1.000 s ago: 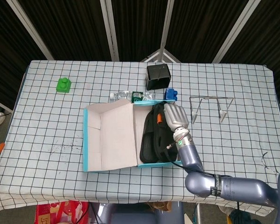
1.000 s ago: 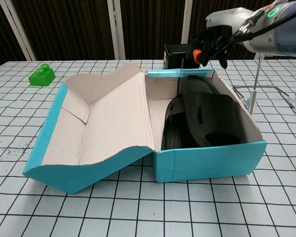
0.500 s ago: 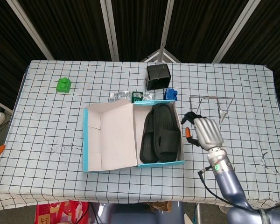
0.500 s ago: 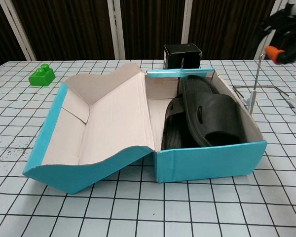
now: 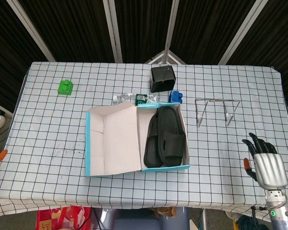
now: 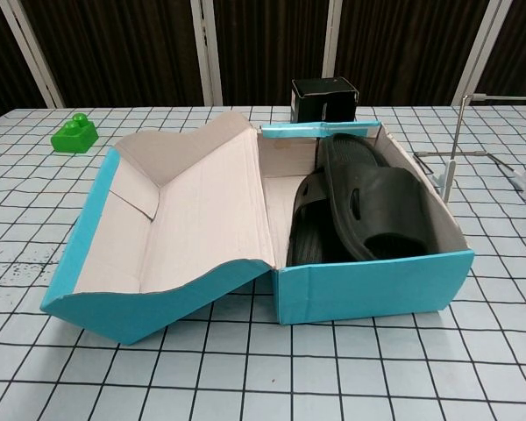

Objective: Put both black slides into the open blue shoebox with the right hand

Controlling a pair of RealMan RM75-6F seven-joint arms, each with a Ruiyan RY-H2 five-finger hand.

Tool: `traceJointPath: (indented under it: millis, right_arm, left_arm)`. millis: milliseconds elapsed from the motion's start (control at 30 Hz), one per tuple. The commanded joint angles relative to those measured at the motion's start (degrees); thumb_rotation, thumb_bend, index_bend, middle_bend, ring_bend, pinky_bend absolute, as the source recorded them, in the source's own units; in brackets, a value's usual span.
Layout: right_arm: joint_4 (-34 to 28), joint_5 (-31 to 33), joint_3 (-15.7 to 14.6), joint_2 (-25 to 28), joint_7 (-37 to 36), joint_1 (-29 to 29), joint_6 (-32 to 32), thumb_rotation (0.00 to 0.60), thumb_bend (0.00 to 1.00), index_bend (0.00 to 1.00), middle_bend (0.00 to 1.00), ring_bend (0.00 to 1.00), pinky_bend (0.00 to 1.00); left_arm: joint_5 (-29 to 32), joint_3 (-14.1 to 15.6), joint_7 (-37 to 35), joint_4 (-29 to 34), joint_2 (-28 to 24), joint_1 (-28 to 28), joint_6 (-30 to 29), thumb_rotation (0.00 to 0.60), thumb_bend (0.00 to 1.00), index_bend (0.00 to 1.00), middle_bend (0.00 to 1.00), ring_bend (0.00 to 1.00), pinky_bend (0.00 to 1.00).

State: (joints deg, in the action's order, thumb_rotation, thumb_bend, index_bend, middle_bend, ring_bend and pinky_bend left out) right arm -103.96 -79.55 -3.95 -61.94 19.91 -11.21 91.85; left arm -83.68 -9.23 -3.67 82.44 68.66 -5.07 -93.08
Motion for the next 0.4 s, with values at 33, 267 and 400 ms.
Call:
traceJointPath:
  millis: [33, 267, 400]
  right_arm:
    - [2.70, -0.92, -0.33, -0.89, 0.72, 2.02, 1.77, 0.600, 0.48, 0.23, 0.13, 0.19, 0.24]
    - [4.69, -0.70, 0.94, -1.79, 2.12, 4.13, 2.51, 0.600, 0.48, 0.23, 0.13, 0.19, 0.24]
    - [5.03, -1.02, 1.28, -1.97, 1.85, 4.68, 1.78, 0.600, 0.48, 0.23, 0.13, 0.19, 0.24]
  left_arm:
    - [-0.07, 0.23, 0.68, 0.14, 0.03, -0.09, 0.28, 0.600, 0.21, 0.11, 0.01, 0.00, 0.10]
    - [1.49, 0.68, 3.01, 1.78, -0.94, -0.22, 2.55, 0.600, 0.21, 0.11, 0.01, 0.00, 0.10]
    - [1.49, 0.70, 3.40, 1.92, -0.91, -0.33, 2.66, 0.600, 0.21, 0.11, 0.01, 0.00, 0.10]
